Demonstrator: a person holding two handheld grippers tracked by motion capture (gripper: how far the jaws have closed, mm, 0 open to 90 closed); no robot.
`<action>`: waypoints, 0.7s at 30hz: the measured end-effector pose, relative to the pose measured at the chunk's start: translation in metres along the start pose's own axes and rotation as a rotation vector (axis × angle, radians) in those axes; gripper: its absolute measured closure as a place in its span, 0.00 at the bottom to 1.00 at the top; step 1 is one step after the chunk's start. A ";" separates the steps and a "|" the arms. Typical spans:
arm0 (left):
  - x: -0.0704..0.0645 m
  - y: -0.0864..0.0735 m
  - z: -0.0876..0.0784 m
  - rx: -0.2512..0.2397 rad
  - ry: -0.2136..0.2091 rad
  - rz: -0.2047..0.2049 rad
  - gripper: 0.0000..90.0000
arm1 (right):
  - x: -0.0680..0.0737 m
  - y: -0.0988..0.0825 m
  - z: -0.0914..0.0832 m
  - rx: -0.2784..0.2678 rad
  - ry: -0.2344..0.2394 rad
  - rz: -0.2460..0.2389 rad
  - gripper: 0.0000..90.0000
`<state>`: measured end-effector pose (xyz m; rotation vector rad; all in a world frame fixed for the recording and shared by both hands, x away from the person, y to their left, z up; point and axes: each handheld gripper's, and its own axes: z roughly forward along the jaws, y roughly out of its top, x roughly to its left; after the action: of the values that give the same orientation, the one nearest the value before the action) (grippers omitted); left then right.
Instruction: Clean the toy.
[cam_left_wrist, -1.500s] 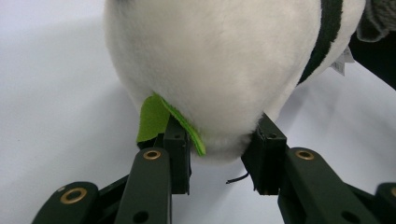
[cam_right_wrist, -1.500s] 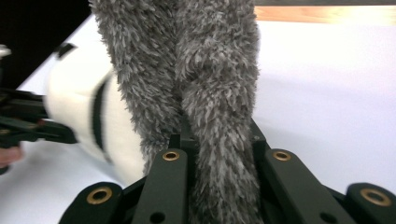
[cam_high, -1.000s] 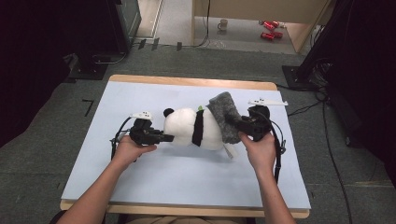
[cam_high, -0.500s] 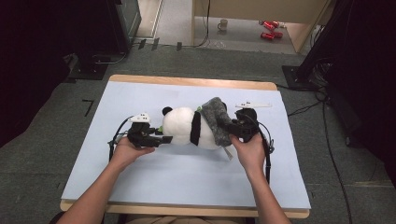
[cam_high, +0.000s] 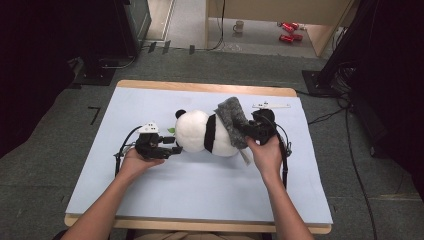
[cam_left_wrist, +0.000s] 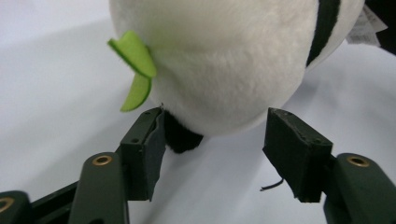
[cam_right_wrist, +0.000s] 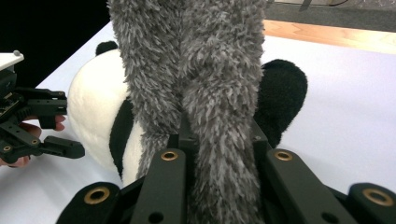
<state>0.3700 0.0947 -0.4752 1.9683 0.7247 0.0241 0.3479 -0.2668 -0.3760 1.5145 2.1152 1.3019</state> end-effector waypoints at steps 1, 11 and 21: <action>0.000 0.000 0.001 -0.012 -0.004 0.007 0.40 | 0.000 0.001 0.001 0.000 0.000 0.000 0.85; -0.002 0.002 0.024 -0.045 0.025 -0.024 0.31 | -0.003 0.003 0.005 -0.008 0.025 0.026 0.85; -0.010 0.001 0.021 0.004 0.028 -0.049 0.45 | 0.012 0.012 -0.005 -0.006 0.039 0.005 0.86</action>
<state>0.3690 0.0724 -0.4818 1.9566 0.7917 0.0205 0.3465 -0.2581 -0.3605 1.5052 2.1306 1.3492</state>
